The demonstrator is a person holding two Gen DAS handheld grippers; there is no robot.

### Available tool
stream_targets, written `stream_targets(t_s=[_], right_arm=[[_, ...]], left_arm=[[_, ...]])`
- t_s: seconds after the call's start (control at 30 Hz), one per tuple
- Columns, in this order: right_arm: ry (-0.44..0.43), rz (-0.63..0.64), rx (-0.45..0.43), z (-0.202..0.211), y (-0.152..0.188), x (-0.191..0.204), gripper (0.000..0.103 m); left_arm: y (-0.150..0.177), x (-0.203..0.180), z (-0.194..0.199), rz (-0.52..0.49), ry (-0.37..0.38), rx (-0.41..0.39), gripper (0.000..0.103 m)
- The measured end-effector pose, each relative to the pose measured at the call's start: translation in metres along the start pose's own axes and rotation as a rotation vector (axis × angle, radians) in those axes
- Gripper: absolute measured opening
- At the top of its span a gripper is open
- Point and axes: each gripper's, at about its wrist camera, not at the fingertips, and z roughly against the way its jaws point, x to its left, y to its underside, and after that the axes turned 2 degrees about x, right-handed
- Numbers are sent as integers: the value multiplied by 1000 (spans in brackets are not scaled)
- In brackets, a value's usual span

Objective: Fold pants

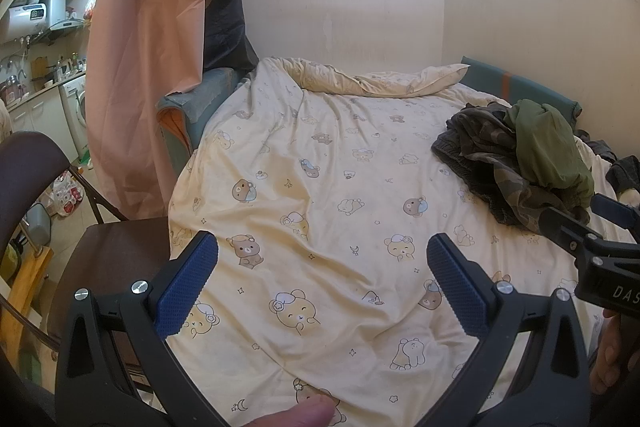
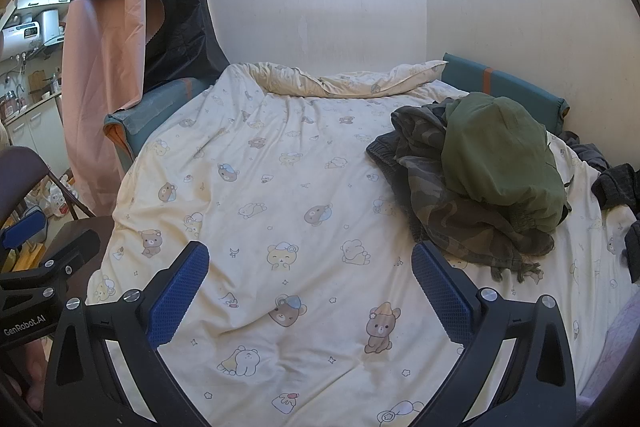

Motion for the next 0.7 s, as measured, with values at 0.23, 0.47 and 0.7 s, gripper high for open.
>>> stream_targets(t_s=[0.23,0.47,0.7], right_arm=[[-2,-1,0,-1,-1,-2,103],[1,-1,1,1,1,4,103],[37,-13,21,-5,3,2,103]], left_arm=[[0,0,0,0,-1,1,103],[0,1,0,1,-1,2,103],[1,5,-1,1,-7,21,103]])
